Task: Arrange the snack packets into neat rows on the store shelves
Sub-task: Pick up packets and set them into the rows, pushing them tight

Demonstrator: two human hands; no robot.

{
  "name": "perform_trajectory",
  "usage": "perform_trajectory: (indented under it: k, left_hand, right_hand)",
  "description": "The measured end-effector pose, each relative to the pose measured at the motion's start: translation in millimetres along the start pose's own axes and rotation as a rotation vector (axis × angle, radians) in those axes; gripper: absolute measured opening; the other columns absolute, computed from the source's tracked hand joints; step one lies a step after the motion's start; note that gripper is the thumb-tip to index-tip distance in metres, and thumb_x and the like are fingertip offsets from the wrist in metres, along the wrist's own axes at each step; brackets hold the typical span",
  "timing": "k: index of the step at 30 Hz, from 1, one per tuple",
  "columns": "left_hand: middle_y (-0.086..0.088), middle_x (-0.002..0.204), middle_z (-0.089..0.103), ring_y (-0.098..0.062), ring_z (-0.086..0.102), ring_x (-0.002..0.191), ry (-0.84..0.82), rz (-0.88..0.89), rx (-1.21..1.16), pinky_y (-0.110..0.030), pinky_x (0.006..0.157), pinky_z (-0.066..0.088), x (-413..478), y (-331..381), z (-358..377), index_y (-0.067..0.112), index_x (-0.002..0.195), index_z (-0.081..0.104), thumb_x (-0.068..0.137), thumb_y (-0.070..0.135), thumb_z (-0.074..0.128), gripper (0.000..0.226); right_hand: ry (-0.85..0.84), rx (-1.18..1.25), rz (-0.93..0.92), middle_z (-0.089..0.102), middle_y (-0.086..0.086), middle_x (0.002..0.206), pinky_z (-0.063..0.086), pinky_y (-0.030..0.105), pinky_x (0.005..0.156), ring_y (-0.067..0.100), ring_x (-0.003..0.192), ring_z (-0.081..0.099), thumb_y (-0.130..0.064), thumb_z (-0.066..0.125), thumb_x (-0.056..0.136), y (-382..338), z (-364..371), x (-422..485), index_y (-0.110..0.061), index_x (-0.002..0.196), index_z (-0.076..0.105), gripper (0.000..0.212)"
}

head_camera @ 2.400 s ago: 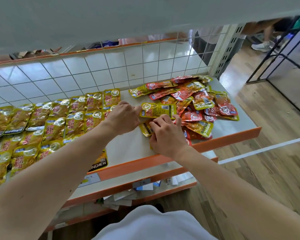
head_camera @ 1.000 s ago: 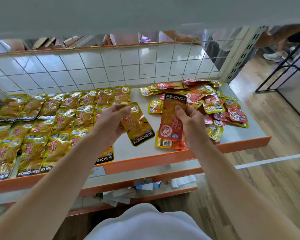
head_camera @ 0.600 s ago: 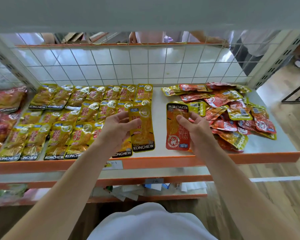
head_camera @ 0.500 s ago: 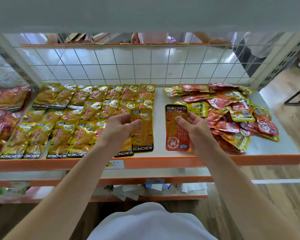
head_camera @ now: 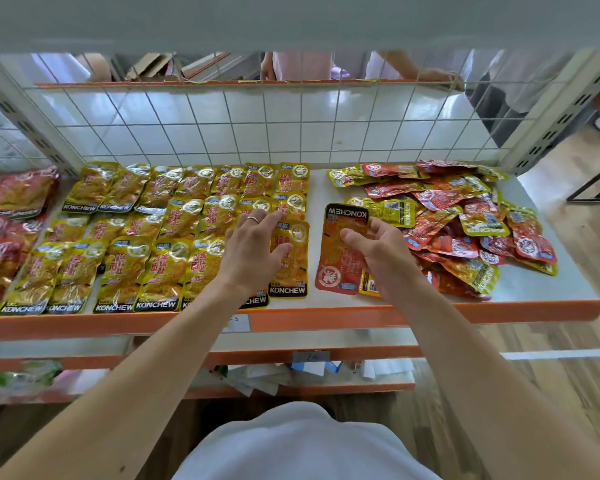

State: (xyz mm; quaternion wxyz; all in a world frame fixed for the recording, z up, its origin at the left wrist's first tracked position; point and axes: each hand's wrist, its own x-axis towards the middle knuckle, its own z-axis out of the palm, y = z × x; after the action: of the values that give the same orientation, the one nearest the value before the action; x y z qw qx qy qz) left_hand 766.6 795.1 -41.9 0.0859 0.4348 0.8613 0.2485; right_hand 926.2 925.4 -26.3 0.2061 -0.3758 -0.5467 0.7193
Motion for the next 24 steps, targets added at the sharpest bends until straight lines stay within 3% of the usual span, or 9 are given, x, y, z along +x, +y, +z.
perform_trajectory:
  k: [5, 8, 11, 13, 17, 21, 24]
  left_hand:
    - [-0.002, 0.147, 0.042, -0.026, 0.032, 0.136, -0.008, 0.048, 0.166, -0.047, 0.107, 0.033, -6.2, -11.1, 7.3, 0.021, 0.147, 0.046, 0.095, 0.042, 0.063, 0.059]
    - [0.002, 0.155, 0.036, -0.025, 0.028, 0.142, -0.045, 0.133, 0.230, -0.045, 0.113, 0.024, -13.8, -11.2, 10.4, 0.026, 0.144, 0.049, 0.093, 0.047, 0.062, 0.056]
    - [0.005, 0.160, 0.031, -0.022, 0.023, 0.145, -0.128, 0.144, 0.233, -0.043, 0.116, 0.019, -17.1, -13.4, 11.8, 0.028, 0.148, 0.045, 0.091, 0.036, 0.065, 0.061]
    - [0.007, 0.160, 0.031, -0.020, 0.022, 0.144, -0.156, 0.141, 0.195, -0.043, 0.114, 0.023, -17.9, -15.6, 11.0, 0.025, 0.148, 0.045, 0.090, 0.034, 0.069, 0.063]
    - [0.003, 0.153, 0.043, -0.023, 0.032, 0.140, -0.133, 0.169, 0.169, -0.046, 0.112, 0.032, -23.1, -15.7, 9.8, 0.018, 0.143, 0.051, 0.093, 0.039, 0.066, 0.056]
    - [0.000, 0.142, 0.054, -0.025, 0.041, 0.136, -0.080, 0.205, 0.189, -0.049, 0.107, 0.038, -30.3, -20.2, 11.6, 0.017, 0.138, 0.056, 0.095, 0.052, 0.050, 0.055]
    - [0.004, 0.143, 0.054, -0.024, 0.042, 0.135, -0.072, 0.185, 0.168, -0.047, 0.106, 0.040, -34.5, -23.6, 15.1, 0.019, 0.136, 0.057, 0.094, 0.055, 0.043, 0.056]
  right_hand:
    - [-0.008, -0.148, -0.037, 0.070, 0.009, 0.099, 0.058, 0.039, 0.080, 0.025, 0.092, 0.070, -0.005, 0.068, 0.089, -2.3, -1.1, 0.8, -0.014, 0.108, 0.062, 0.021]
    - [-0.070, -0.096, -0.054, 0.068, 0.013, 0.102, 0.060, 0.042, 0.079, 0.027, 0.094, 0.070, 0.002, 0.073, 0.084, -2.5, -2.4, -0.1, -0.027, 0.117, 0.054, 0.048]
    - [-0.172, 0.010, -0.023, 0.069, 0.012, 0.096, 0.060, 0.042, 0.071, 0.026, 0.088, 0.072, 0.010, 0.074, 0.079, -4.8, -4.0, -1.4, -0.033, 0.131, 0.051, 0.071]
    - [-0.203, -0.001, -0.003, 0.068, 0.010, 0.097, 0.061, 0.042, 0.072, 0.026, 0.090, 0.071, 0.008, 0.074, 0.079, -7.8, -4.4, -3.1, -0.027, 0.128, 0.058, 0.062]
    - [-0.125, -0.019, 0.038, 0.064, 0.010, 0.095, 0.061, 0.039, 0.074, 0.023, 0.080, 0.070, 0.001, 0.073, 0.083, -8.1, 0.1, -4.1, -0.015, 0.099, 0.063, 0.025]
    - [-0.032, 0.087, 0.067, 0.064, 0.009, 0.085, 0.057, 0.030, 0.059, 0.019, 0.073, 0.070, -0.006, 0.072, 0.087, 0.2, 2.5, -1.5, -0.015, 0.082, 0.053, 0.022]
    - [-0.023, 0.144, 0.055, 0.063, 0.014, 0.093, 0.056, 0.029, 0.065, 0.021, 0.080, 0.070, -0.007, 0.070, 0.090, 8.1, 1.7, -1.5, -0.013, 0.084, 0.053, 0.019]
